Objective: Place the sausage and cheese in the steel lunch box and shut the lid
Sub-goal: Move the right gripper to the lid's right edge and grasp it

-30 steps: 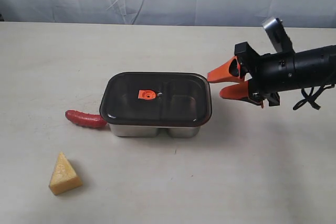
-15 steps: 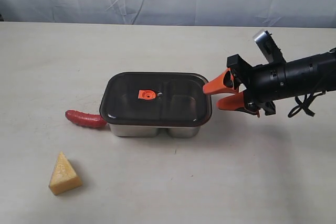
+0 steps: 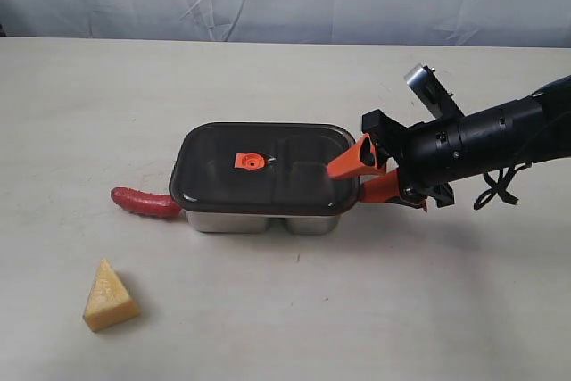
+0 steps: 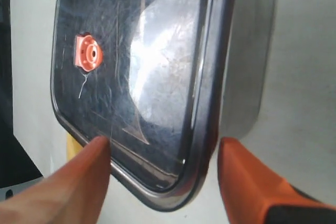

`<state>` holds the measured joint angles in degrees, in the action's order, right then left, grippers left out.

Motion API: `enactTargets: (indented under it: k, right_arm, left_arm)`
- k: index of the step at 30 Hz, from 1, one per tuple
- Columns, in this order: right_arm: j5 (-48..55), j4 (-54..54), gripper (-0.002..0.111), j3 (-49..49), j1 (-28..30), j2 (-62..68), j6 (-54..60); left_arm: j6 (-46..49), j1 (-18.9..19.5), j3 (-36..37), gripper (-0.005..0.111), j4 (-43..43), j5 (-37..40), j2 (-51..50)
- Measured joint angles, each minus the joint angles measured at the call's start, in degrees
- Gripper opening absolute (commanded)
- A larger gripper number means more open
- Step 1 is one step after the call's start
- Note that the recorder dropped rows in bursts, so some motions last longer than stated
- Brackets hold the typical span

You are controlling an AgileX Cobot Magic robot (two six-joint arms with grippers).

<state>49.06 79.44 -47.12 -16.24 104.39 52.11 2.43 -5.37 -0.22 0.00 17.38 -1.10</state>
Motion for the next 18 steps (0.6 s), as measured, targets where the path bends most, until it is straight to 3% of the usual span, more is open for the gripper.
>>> enactTargets:
  k: [18]
  right_arm:
    - [1.2,0.0,0.057,0.0,-0.4,0.0,-1.5]
  left_arm:
    - [0.0,0.0,0.0,0.000,0.0,0.0,0.0]
